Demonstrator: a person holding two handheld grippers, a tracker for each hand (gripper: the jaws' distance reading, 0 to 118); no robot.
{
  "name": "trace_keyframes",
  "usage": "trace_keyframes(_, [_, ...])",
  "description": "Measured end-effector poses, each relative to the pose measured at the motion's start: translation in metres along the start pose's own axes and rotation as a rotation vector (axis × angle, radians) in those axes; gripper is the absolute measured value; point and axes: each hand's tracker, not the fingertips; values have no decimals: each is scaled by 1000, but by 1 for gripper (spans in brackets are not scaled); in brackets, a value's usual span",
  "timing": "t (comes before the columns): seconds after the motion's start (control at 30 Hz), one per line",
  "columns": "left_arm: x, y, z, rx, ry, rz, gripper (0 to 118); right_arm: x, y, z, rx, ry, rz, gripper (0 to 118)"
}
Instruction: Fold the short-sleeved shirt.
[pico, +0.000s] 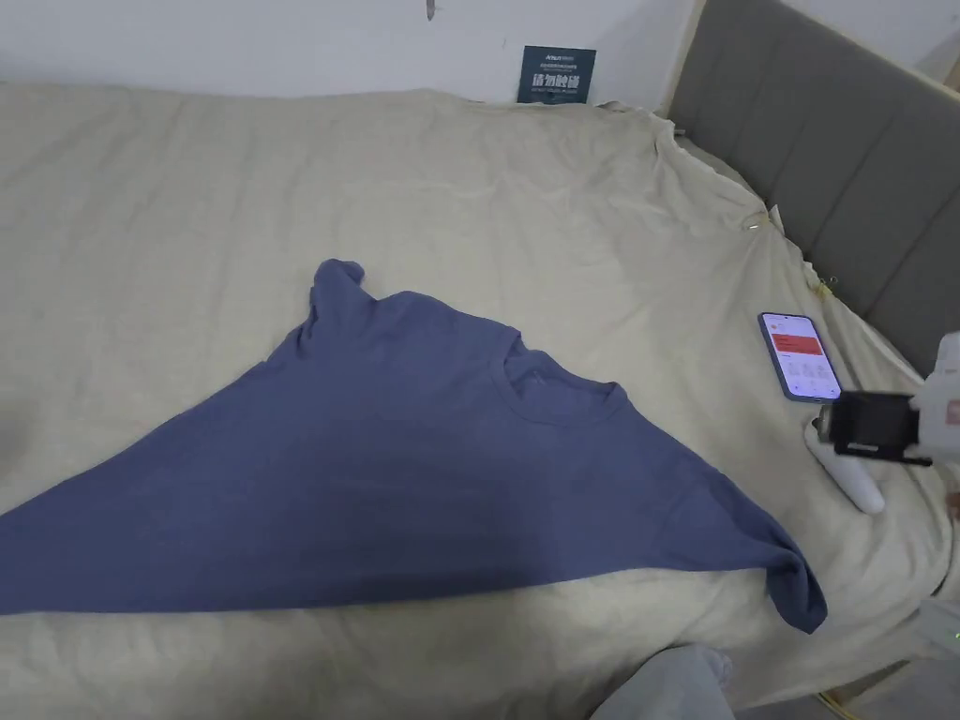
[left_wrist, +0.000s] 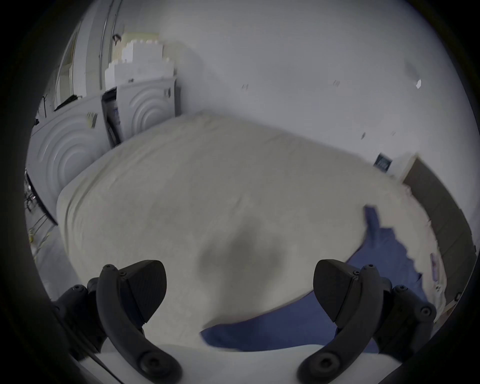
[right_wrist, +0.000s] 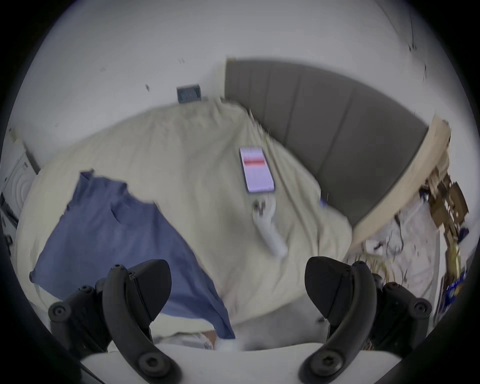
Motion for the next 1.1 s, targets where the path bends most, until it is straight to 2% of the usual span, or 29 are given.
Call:
trace_keyframes(0.13, [29, 10, 39, 186, -108, 12, 116, -22, 25, 44, 258, 43, -52, 108])
trace_keyframes(0.27, [55, -12, 61, 361, -80, -48, 115, -50, 23, 65, 417, 152, -121, 112])
trace_keyframes(0.4, [72, -41, 63, 409, -76, -82, 112, -80, 3, 71, 501, 240, -71, 112])
trace_keyframes(0.47, [73, -56, 60, 435, -85, -87, 99, -94, -10, 73, 532, 254, -39, 112])
trace_keyframes(0.53, [78, -67, 62, 455, -79, -100, 76, -107, -22, 74, 565, 247, -19, 111])
trace_keyframes(0.6, [80, -77, 64, 470, -80, -107, 60, -115, -33, 74, 580, 254, -13, 111])
trace_keyframes(0.63, [81, -82, 66, 481, -83, -114, 46, -118, -38, 73, 588, 262, -19, 109])
trace_keyframes(0.7, [86, -89, 72, 507, -72, -144, 24, -122, -43, 72, 595, 276, -19, 100])
trace_keyframes(0.73, [88, -92, 74, 517, -68, -164, 15, -124, -46, 72, 598, 277, -18, 87])
trace_keyframes(0.8, [91, -95, 76, 524, -67, -200, 6, -125, -47, 68, 606, 274, -16, 57])
trace_keyframes(0.83, [96, -98, 79, 524, -77, -216, 0, -126, -48, 67, 605, 277, -19, 33])
trace_keyframes(0.87, [98, -100, 80, 525, -88, -223, 0, -127, -48, 66, 606, 279, -25, 17])
trace_keyframes(0.9, [99, -102, 80, 522, -94, -230, 0, -129, -49, 65, 608, 275, -28, 7])
trace_keyframes(0.97, [106, -106, 80, 506, -101, -258, 0, -135, -49, 65, 607, 267, -27, 0])
trace_keyframes(1.1, [110, -114, 80, 488, -130, -265, 0, -139, -50, 60, 593, 283, -8, 0])
